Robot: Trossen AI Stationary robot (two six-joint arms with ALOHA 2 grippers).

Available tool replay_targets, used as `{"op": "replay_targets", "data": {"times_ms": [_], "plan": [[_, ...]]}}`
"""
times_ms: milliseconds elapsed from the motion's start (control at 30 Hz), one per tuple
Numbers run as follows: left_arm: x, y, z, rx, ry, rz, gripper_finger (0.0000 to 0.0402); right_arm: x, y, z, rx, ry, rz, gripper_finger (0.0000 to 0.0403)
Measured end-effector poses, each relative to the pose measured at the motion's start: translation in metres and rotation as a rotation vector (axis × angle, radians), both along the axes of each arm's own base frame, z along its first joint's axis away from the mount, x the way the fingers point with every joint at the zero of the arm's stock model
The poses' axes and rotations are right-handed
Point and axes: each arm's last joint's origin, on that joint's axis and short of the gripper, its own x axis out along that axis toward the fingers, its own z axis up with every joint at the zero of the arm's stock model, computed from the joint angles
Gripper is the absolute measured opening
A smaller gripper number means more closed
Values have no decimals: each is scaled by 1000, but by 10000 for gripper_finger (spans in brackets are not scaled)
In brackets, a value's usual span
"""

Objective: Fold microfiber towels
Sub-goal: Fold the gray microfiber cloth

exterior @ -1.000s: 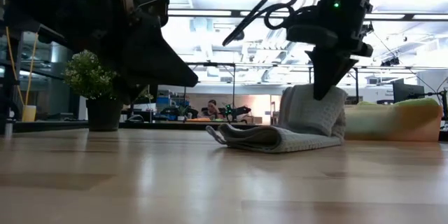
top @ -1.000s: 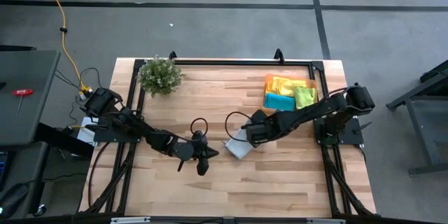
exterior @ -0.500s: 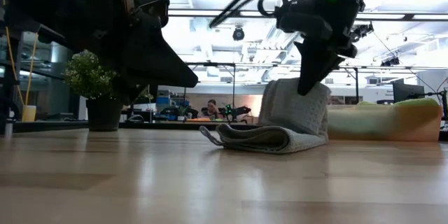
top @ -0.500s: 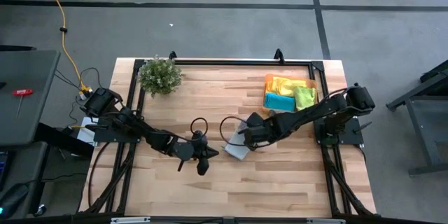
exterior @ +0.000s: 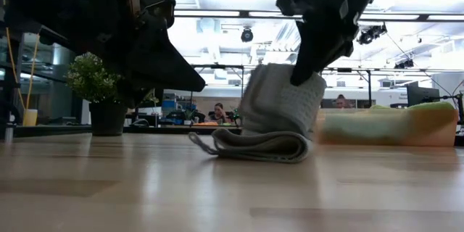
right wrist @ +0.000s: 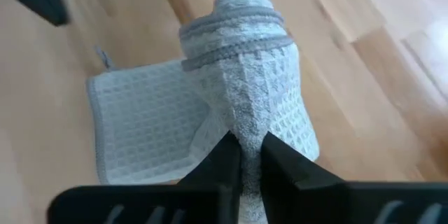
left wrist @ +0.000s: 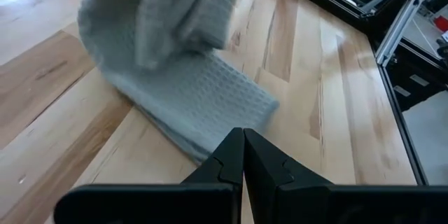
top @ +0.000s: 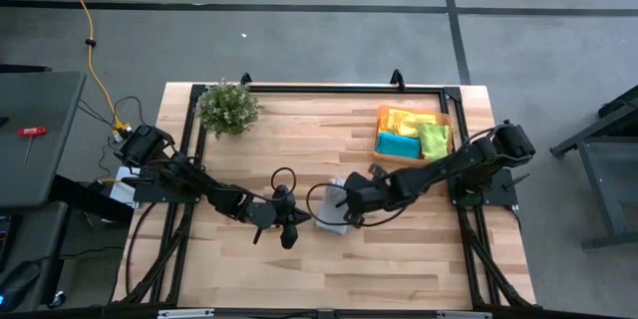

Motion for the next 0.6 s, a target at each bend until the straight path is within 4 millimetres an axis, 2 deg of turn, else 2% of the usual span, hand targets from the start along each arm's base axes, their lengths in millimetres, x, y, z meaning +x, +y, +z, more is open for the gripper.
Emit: {"op": "replay_targets", "data": {"times_ms": [167,400,500,600], "plan": [[0,0,0,0,0,0,0,3,3,1,36,-18,48,69],[-1,0,-1,37,20,-17,0,9,16,13,-2,-84,177,178],[-1,0,-1,63,24,-31,0,7,14,28,-70,-28,181,217],[-1,1,2,86,21,-46,0,0,9,37,-132,92,174,239]]}}
